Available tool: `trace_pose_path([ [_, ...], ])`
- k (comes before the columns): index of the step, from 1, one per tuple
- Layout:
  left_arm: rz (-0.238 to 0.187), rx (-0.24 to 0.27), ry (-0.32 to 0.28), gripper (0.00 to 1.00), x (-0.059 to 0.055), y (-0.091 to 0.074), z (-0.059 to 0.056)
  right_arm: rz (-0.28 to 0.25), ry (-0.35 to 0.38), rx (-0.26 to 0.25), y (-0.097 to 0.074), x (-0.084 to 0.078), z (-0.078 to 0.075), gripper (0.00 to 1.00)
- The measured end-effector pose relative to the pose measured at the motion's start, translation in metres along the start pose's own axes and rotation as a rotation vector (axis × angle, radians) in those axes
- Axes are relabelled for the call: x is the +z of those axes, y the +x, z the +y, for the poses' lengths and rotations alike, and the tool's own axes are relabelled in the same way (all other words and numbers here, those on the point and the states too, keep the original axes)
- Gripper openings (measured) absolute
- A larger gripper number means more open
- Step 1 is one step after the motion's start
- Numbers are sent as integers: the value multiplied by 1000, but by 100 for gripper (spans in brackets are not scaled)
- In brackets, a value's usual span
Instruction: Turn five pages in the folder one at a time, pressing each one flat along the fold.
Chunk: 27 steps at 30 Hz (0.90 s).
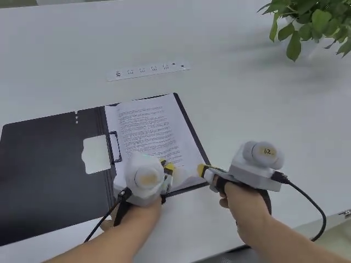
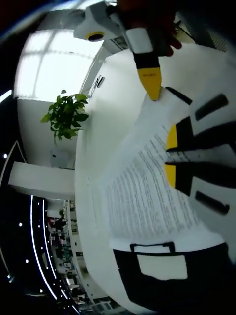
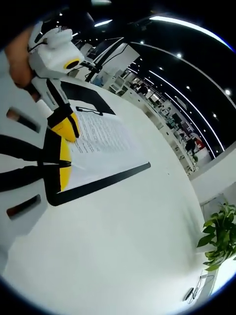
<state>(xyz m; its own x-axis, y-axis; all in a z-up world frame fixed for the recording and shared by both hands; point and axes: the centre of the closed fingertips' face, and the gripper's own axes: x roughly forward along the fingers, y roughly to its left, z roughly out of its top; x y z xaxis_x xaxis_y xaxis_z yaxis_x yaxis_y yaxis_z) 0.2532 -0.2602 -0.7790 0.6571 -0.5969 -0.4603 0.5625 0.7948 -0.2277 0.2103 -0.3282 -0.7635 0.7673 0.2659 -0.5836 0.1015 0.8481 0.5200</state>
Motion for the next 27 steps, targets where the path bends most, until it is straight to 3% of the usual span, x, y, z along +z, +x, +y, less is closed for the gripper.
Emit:
trace_pose_path([
  [5,44,-28,-40,13,0,-12,2,-22,41,28,-4,4,8,0],
  [7,55,-33,-30,21,1,-17,2,-30,42,38,-6,6,13,0],
  [9,65,-42,-21,21,2,-26,3,-36,37,48,-7,7,18,0],
  [15,11,-38,-42,24,20,-57,12,-51,20,83,-14,12,35,0],
  [19,-20,-37,-42,24,28,-79,19,-74,8,125,-21,18,55,0],
  [27,-75,13,-36,24,37,-129,49,-102,-33,229,-31,24,103,0],
])
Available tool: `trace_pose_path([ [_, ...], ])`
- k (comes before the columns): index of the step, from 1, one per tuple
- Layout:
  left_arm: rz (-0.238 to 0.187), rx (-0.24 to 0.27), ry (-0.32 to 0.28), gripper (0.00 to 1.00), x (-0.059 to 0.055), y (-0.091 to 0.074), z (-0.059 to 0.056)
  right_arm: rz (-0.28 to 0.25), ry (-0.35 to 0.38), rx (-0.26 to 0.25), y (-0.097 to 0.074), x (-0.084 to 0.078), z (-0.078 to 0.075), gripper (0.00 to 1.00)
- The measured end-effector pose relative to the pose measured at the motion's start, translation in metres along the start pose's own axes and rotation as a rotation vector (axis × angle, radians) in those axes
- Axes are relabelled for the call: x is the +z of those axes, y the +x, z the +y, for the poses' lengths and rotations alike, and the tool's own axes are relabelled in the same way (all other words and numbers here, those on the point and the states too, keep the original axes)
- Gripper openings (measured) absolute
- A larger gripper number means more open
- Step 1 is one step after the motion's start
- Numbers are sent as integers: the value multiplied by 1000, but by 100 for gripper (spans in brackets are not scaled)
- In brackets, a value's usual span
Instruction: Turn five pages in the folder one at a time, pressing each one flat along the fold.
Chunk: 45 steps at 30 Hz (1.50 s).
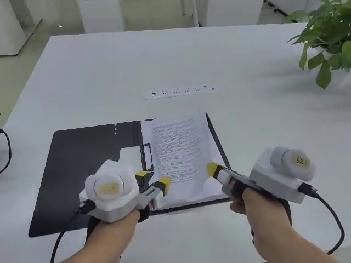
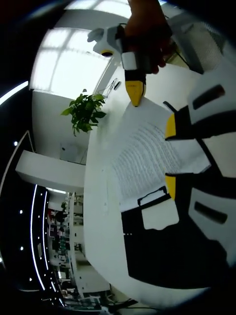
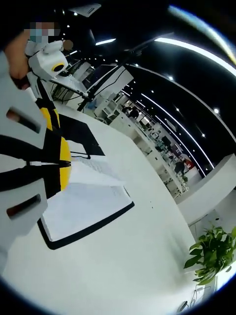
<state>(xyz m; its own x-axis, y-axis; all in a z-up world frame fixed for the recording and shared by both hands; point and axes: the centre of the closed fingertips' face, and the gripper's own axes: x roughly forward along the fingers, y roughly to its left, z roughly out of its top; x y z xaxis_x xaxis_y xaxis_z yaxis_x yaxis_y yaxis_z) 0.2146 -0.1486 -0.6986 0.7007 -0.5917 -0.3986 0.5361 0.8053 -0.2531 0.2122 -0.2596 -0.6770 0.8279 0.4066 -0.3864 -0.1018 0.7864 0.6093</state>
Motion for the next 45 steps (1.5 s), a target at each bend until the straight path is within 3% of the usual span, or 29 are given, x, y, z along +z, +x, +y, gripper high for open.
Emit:
trace_pose_path([
  [6,-34,30,3,25,5,-32,18,7,-16,71,8,-5,35,0],
  [22,-86,136,41,27,9,-101,68,119,-93,217,53,-54,121,0],
  [27,-103,182,12,27,6,-119,88,162,-106,236,68,-73,138,0],
  [35,-106,231,1,28,1,-143,109,241,-141,254,88,-107,158,0],
  [45,-80,266,-14,28,-14,-156,125,350,-197,237,113,-148,161,0],
])
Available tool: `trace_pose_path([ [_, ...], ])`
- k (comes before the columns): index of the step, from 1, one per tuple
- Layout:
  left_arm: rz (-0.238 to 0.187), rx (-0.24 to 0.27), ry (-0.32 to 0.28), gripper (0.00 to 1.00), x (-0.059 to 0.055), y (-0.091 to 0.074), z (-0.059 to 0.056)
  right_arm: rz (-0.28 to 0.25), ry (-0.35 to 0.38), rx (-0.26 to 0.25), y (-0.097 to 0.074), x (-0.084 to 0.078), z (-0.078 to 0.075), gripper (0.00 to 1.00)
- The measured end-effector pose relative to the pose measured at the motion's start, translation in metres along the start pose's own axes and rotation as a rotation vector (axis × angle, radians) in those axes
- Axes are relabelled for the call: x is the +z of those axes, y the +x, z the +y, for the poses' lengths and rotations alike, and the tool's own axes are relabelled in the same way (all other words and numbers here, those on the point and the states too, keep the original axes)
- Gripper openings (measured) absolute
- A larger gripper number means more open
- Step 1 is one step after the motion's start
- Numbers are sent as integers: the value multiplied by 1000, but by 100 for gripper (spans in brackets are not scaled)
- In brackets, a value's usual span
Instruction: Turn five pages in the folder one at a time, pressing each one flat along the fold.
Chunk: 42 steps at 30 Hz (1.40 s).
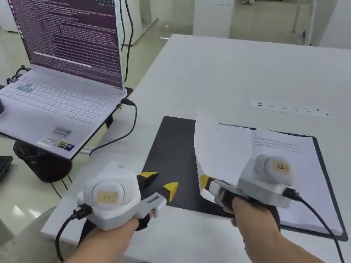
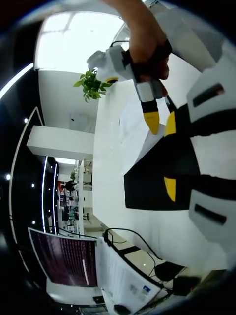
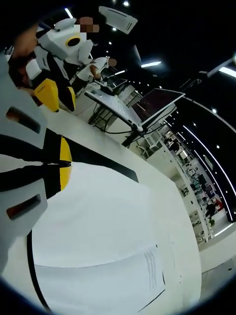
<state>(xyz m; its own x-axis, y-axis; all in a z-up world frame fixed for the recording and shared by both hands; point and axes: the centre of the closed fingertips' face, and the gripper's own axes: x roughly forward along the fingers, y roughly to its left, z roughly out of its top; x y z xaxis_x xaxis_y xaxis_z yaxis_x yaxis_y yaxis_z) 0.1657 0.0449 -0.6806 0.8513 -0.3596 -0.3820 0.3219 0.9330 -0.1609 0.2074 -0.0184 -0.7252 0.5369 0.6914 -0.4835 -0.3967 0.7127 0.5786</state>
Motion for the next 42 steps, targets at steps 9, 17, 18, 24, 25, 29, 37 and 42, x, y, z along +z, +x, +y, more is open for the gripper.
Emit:
trace_pose_path([
  [9,24,-4,7,28,-6,3,1,93,-44,-3,27,-25,-3,0],
  [17,59,6,13,28,-16,5,5,129,-22,9,41,-39,-8,0],
  [18,64,8,11,28,-17,6,6,129,-22,19,42,-40,-8,1],
  [24,79,16,19,28,-19,11,9,147,-6,65,42,-51,-7,11],
  [25,80,15,18,28,-19,14,10,139,-10,68,40,-51,-8,11],
  [29,97,4,36,27,-22,26,7,107,16,96,24,-46,-8,12],
  [37,160,-72,107,26,-43,64,-18,-46,68,67,-16,-7,-46,11],
  [42,199,-94,137,26,-60,87,-28,-97,119,51,-34,12,-73,9],
])
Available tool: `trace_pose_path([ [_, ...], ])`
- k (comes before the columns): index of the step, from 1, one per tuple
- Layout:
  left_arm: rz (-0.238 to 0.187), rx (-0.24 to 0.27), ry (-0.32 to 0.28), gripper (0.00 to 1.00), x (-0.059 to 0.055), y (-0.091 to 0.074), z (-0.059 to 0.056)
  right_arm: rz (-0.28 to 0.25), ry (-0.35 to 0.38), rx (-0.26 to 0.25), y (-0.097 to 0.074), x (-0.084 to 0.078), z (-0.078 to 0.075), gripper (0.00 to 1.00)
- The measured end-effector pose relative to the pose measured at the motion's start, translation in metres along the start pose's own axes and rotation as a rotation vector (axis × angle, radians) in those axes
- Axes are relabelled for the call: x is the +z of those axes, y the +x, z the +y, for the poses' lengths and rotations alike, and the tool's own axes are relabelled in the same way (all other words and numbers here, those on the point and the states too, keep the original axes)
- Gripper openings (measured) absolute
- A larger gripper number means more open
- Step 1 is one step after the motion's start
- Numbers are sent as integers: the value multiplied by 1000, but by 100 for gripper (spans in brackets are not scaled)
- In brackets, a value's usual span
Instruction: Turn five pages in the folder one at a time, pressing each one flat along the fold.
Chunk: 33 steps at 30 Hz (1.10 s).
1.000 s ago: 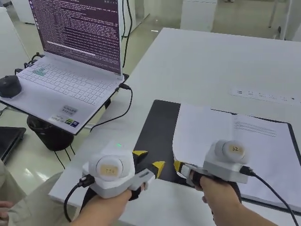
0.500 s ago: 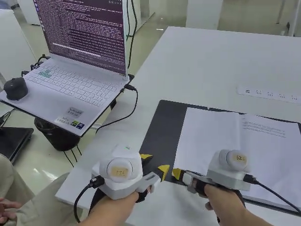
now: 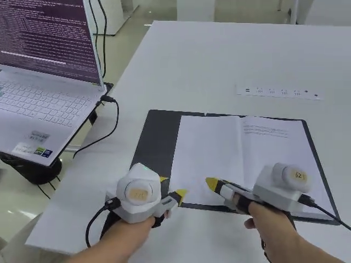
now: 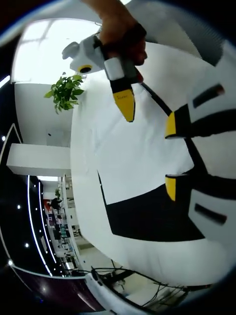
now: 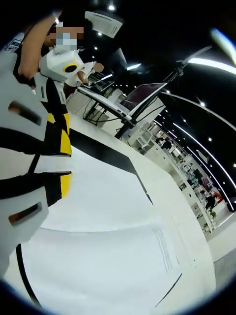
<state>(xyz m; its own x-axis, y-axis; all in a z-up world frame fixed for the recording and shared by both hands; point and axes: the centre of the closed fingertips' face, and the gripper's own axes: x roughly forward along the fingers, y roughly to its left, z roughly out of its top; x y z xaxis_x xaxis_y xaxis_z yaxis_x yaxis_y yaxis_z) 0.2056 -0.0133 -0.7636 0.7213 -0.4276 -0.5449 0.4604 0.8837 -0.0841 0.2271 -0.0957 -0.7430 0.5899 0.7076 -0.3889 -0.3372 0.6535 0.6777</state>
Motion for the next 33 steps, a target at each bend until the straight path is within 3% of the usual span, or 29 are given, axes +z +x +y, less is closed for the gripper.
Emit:
trace_pose_path([
  [5,36,4,17,25,-12,12,-3,-21,13,-21,-11,14,-21,7],
  [7,71,21,6,28,-21,14,0,-15,31,-24,-12,15,-27,8],
  [8,30,28,23,27,-16,14,3,-20,37,-19,-13,18,-29,8],
  [9,50,34,2,25,-21,13,3,-22,38,-17,-13,19,-31,8],
  [11,39,44,54,22,-22,12,6,-14,35,-29,-11,21,-37,8],
  [16,13,28,61,22,-21,12,5,-11,52,-31,-4,28,-46,7],
  [23,12,28,82,22,-20,11,4,2,69,-38,8,40,-54,6],
  [24,12,30,82,22,-20,11,5,6,83,-37,17,48,-62,6],
  [33,20,35,93,22,-22,12,6,14,164,-47,24,50,-63,0],
])
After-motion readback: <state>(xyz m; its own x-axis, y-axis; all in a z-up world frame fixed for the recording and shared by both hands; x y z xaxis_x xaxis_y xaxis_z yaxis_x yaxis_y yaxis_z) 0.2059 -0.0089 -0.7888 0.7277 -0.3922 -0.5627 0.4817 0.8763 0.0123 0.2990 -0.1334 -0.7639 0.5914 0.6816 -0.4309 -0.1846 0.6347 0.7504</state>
